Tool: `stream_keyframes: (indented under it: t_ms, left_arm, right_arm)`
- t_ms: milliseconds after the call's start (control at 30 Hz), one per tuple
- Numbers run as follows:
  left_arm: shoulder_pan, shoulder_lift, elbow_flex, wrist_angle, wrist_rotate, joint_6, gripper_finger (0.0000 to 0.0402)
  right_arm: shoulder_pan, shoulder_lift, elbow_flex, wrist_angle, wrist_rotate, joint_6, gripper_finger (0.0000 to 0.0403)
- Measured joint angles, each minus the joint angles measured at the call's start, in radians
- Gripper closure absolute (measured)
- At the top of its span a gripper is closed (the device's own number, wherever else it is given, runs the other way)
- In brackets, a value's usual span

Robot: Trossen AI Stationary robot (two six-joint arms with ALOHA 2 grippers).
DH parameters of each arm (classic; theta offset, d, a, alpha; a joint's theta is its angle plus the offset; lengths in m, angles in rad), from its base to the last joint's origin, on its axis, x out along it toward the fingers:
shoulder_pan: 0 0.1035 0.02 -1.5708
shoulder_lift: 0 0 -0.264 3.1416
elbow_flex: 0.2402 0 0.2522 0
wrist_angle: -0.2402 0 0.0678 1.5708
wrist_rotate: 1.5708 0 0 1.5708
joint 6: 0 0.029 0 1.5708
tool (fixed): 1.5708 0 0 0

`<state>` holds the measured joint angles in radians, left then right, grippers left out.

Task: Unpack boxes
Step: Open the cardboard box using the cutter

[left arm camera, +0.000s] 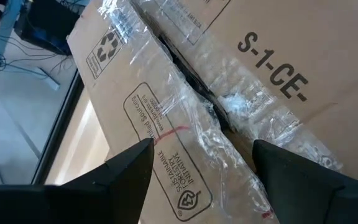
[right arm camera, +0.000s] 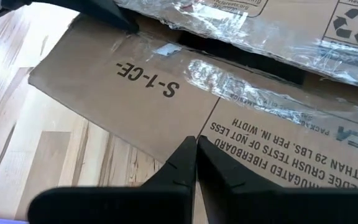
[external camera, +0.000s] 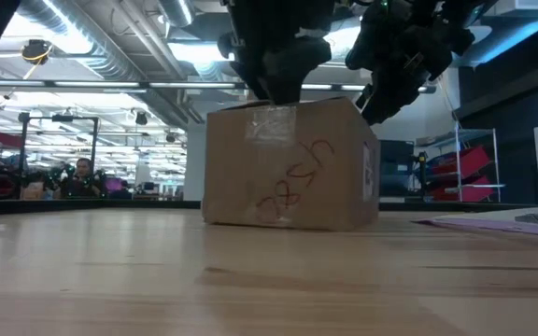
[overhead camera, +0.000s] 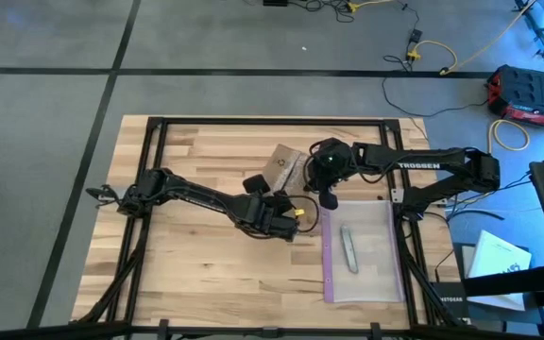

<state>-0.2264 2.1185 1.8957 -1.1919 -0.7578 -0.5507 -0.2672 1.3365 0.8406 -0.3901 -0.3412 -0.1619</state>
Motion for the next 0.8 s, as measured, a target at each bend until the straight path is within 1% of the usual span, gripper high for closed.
stream_keyframes:
  t_ms: [233, 400, 600, 800]
  left_arm:
    - [0.0, 0.0, 0.0, -0.005, -0.021, 0.002, 0.014]
    - [0.0, -0.013, 0.0, -0.007, -0.05, 0.049, 0.014]
    - [0.0, -0.035, 0.0, -0.011, -0.11, 0.056, 0.014]
    - [0.0, -0.035, 0.0, -0.012, -0.121, 0.086, 0.014]
  right_arm:
    - [0.0, 0.0, 0.0, -0.003, 0.0, 0.0, 0.0403]
    - [0.0, 0.0, 0.0, -0.004, 0.0, 0.0, 0.0403]
    - [-0.001, 0.0, 0.0, -0.007, 0.0, 0.0, 0.0403]
    - [-0.001, 0.0, 0.0, -0.009, -0.002, 0.0, 0.0403]
